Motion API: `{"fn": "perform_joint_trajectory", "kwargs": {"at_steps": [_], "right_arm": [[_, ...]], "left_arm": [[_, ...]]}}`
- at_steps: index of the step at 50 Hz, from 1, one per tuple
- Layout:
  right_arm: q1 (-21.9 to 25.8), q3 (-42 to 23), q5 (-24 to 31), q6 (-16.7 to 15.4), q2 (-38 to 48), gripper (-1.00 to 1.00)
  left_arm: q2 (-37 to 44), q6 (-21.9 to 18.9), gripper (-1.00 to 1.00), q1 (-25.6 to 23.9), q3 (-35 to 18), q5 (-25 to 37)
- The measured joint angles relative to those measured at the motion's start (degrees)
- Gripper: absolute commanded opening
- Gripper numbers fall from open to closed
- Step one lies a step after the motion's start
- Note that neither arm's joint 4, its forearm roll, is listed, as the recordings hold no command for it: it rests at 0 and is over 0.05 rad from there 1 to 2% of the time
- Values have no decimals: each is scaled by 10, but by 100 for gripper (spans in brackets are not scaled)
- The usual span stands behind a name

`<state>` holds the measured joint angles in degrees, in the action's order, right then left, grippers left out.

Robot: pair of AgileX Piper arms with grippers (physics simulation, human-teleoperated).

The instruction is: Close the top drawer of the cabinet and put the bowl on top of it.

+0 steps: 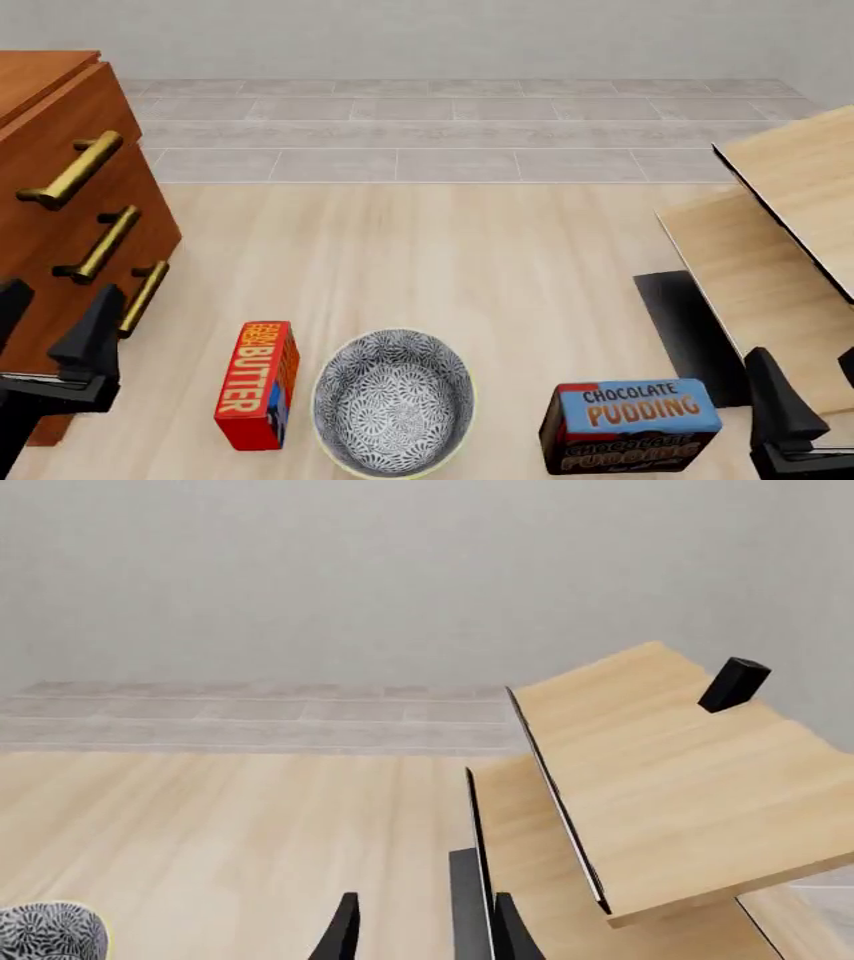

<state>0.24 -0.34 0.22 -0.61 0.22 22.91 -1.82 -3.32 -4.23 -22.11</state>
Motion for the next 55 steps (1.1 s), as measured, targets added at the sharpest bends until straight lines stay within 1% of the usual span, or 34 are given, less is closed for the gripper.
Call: {"fn": "perform_joint_trajectory", "kwargs": {"at_steps": [9, 28, 40, 55], "right_arm": [[1, 1, -1, 0, -1, 100], [1, 1, -1, 1, -1, 100], [1, 1, 0, 0, -1, 100], [4, 1, 2, -1, 0, 100]], "left_arm": [[96, -3, 100, -14, -24, -81], [260, -19, 100, -10, -73, -207], [335, -23, 100, 7, -103, -251], [389, -36, 100, 61, -122, -288]]}}
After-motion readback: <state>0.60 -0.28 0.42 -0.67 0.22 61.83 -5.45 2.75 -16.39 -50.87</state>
